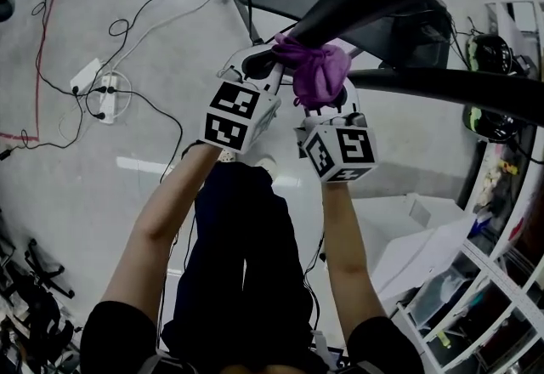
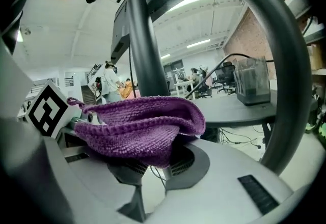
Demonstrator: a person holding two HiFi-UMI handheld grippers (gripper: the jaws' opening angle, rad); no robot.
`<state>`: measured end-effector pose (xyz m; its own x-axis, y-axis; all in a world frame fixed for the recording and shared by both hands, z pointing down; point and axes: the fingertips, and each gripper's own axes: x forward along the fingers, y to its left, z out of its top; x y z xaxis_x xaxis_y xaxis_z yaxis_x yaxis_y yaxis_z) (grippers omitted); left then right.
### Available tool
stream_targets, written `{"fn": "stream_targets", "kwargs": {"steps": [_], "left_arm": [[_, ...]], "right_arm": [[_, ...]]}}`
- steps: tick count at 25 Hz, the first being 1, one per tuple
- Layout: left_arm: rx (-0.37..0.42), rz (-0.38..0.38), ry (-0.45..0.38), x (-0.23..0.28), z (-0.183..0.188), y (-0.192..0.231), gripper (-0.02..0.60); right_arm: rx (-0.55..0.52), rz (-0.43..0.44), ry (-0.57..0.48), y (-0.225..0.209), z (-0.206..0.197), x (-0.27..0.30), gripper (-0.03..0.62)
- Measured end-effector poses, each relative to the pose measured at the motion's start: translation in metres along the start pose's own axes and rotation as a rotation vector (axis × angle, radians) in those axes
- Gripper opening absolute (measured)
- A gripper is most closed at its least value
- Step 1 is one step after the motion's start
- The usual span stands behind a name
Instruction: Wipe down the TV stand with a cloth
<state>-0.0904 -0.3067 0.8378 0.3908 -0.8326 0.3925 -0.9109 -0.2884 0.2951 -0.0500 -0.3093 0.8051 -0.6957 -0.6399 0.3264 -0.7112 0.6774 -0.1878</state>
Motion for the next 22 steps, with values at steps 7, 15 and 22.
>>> {"fn": "stream_targets", "kwargs": {"steps": [7, 15, 22], "left_arm": [[0.009, 0.005, 0.01, 0.035, -0.066, 0.025, 0.006], [0.006, 0.006, 0.052, 0.073, -0.159, 0.052, 0.006], [-0.013, 0.008, 0.095, 0.108, -0.239, 0.086, 0.006]], "right_arm": [[-0.001, 0.009, 0.019, -0.016, -0.073, 0.027, 0.064], [-0.002, 0.02, 0.043, -0.029, -0.168, 0.057, 0.064], [-0.006, 0.032, 0.094, -0.037, -0.251, 0.091, 0.064]]}}
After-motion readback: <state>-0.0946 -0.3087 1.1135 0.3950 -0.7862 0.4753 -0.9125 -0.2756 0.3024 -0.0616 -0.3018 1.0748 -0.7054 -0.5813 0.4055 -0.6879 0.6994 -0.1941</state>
